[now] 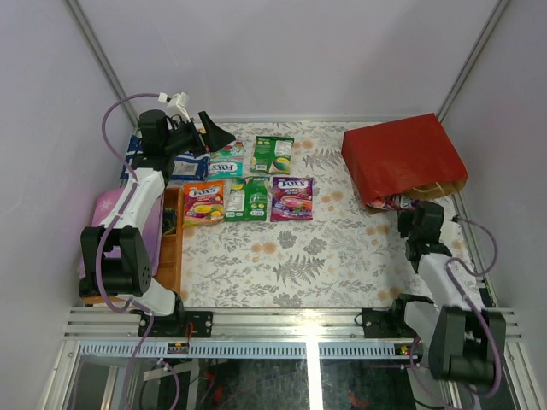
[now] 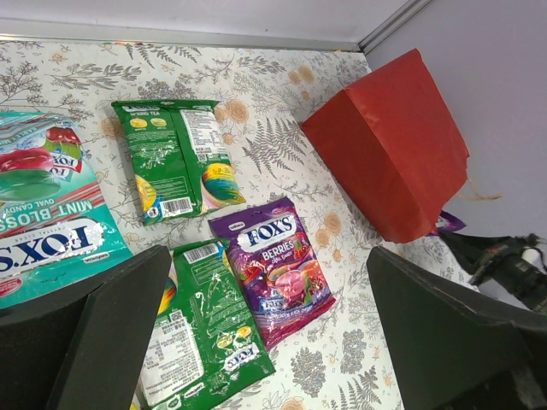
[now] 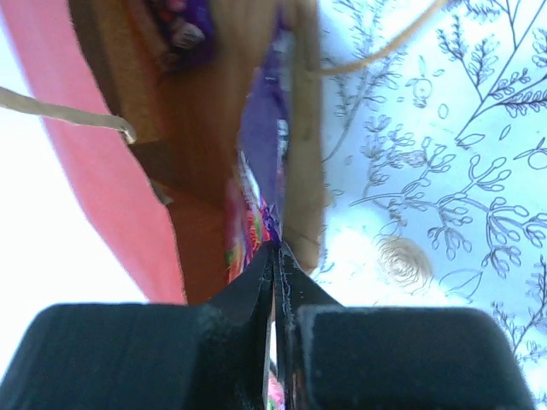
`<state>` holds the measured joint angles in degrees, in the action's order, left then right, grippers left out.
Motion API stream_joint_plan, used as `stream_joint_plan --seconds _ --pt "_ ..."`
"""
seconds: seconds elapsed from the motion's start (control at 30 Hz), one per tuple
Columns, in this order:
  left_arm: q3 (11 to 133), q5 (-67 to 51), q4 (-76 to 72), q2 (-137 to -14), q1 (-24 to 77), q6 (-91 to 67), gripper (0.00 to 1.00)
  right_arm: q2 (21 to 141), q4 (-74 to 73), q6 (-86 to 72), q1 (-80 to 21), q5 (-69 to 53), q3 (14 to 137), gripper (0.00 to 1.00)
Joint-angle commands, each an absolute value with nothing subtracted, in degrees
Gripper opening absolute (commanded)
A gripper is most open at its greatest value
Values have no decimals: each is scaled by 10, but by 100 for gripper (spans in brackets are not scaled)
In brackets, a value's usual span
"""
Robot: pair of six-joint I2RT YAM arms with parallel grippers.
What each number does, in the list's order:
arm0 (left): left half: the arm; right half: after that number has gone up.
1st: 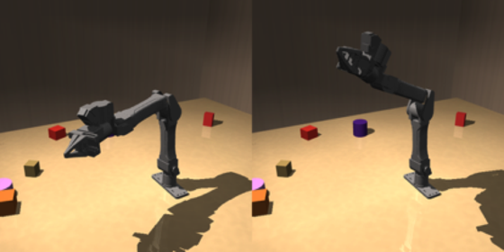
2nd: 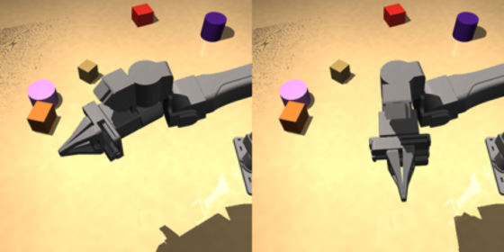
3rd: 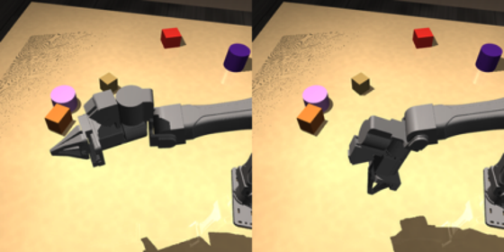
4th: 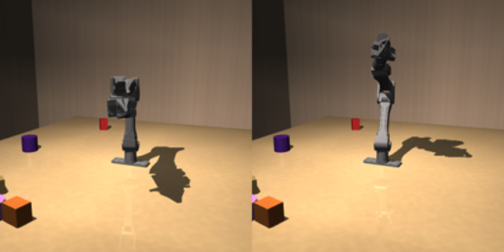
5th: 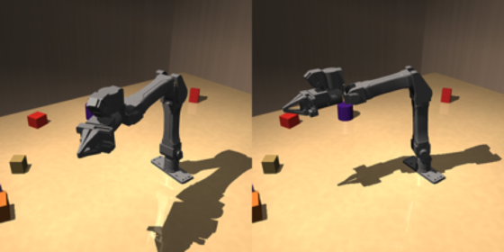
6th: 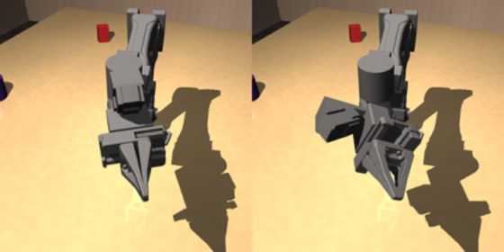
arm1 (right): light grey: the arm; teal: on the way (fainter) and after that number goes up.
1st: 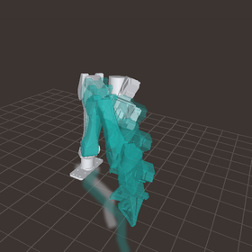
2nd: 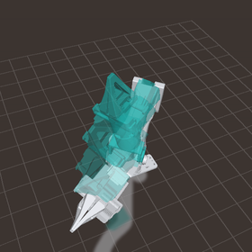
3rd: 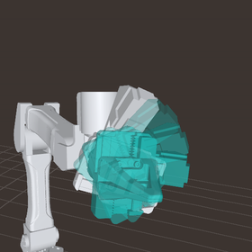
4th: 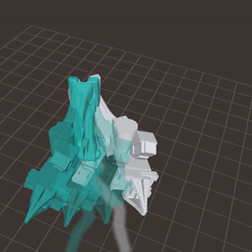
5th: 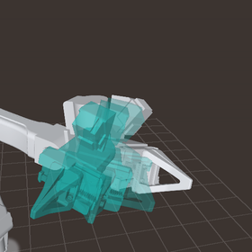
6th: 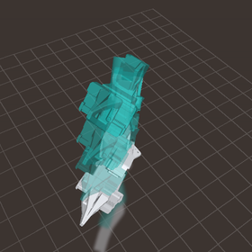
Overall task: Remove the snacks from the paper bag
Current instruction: Take out the snack from the paper bag, then place the snack at the center of the board.
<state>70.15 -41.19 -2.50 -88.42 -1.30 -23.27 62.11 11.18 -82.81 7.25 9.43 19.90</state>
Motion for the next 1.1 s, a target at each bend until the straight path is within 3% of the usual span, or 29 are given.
stream_joint_plan --seconds 0.0,0.2,0.5,0.63,0.83,1.07 --pt "704 -423 -28 -882 -18 -230 100 480 -26 -774 73 162 241 0" --pt "704 -427 -32 -885 -18 -234 100 402 -172 -691 69 228 337 0" --pt "704 -430 -35 -887 -18 -238 100 590 -465 -673 67 203 604 0" --pt "705 -431 -35 -885 -17 -240 100 609 -532 -684 44 237 656 0" --pt "705 -432 -36 -885 -18 -241 100 594 -562 -732 -75 268 688 0" --pt "707 -439 -36 -890 -18 -245 100 673 -562 -736 -244 289 799 0"
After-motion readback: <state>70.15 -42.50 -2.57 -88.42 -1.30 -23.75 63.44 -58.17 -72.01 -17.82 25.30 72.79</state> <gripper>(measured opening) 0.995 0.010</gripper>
